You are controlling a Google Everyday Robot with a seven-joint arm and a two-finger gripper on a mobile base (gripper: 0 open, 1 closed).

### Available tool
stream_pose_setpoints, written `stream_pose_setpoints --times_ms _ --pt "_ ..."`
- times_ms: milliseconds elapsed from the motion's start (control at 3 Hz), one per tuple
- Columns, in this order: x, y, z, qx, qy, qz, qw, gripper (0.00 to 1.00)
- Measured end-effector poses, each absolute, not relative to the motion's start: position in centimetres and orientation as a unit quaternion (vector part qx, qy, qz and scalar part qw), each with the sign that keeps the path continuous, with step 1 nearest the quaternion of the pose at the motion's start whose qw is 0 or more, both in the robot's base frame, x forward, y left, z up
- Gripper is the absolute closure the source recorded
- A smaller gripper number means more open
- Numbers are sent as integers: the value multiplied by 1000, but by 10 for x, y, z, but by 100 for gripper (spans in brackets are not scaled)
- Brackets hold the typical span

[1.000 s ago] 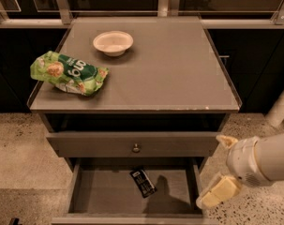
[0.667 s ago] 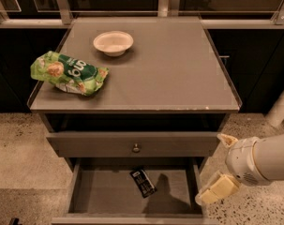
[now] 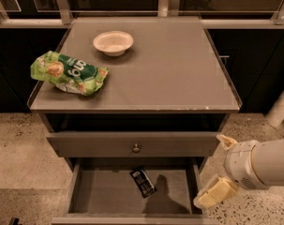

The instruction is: Pick rxbar chocolate from middle drawer and place on counter

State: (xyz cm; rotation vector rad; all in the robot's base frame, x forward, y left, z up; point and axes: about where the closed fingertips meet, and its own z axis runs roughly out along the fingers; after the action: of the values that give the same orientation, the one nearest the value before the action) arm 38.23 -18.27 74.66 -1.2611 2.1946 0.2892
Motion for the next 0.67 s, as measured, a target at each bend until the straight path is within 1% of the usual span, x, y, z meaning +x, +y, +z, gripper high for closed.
stream_pose_setpoints --times_ms 333,667 --pt "362 -176 698 -457 827 130 300 0" --pt "341 -162 629 -444 828 167 299 0"
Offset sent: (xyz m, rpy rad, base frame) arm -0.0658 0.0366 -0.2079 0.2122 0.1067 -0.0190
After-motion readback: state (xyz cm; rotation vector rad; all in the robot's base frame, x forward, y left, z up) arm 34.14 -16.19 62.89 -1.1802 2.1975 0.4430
